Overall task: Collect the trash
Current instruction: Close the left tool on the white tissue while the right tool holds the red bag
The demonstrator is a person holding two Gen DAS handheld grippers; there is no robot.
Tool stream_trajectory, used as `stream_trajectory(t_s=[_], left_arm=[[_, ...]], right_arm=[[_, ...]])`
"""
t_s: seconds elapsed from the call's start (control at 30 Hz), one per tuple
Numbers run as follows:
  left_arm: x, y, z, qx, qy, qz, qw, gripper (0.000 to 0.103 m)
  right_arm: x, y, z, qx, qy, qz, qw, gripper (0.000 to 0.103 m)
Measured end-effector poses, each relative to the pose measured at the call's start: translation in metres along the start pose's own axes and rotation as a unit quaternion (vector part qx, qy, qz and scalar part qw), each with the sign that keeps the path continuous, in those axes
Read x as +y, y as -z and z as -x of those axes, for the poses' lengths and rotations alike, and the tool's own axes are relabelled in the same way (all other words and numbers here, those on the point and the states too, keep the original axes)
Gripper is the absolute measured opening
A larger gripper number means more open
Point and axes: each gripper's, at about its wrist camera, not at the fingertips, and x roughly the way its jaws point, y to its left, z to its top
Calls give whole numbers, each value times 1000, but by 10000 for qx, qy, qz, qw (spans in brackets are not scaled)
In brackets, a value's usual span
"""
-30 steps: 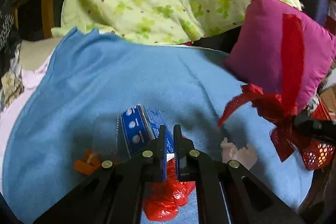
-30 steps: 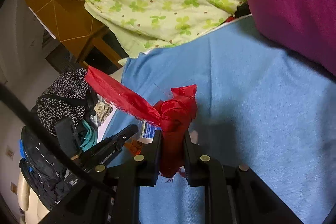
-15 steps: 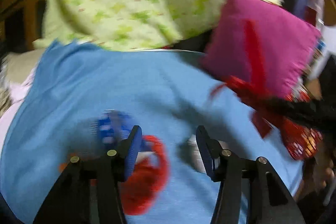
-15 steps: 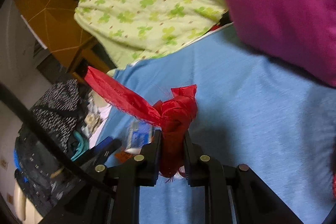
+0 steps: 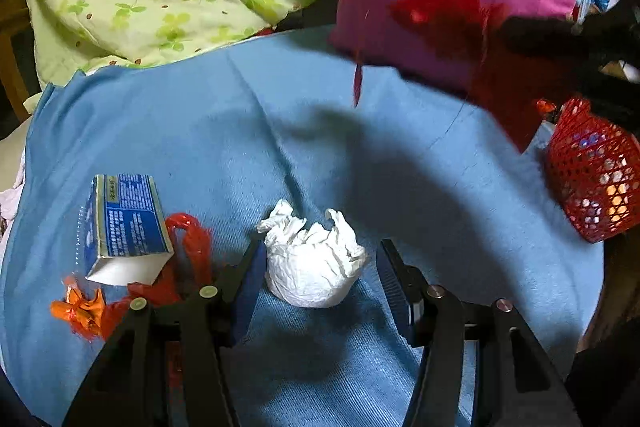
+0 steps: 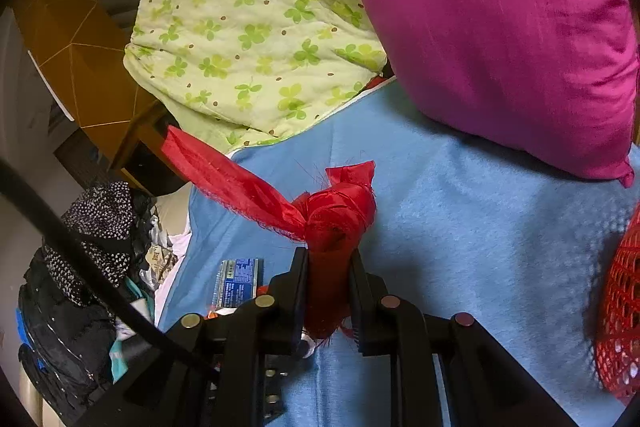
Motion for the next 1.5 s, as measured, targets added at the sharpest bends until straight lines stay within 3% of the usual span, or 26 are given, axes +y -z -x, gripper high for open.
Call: stream_trajectory(t_s=[0.1, 0.2, 0.5, 1.07, 1.5], left_arm=[[1, 0, 0, -68, -120, 25, 9999, 40], [-2, -2, 7, -193, -256, -23, 9995, 31], [-18, -9, 50, -733, -725, -294, 9942, 30], [-17, -12, 83, -1018, -1320, -302, 9855, 30], [-22, -11, 97, -1218, -1389, -383, 9820, 30]], right_arm=[[2, -1, 2, -27, -31, 32, 10000, 20], [2, -1, 4, -58, -11, 77, 10000, 20], [3, -2, 9, -168, -67, 110, 9998, 20], [4, -2, 16, -238, -178, 188, 9994, 20], [3, -2, 25, -314, -234, 170, 9991, 20]])
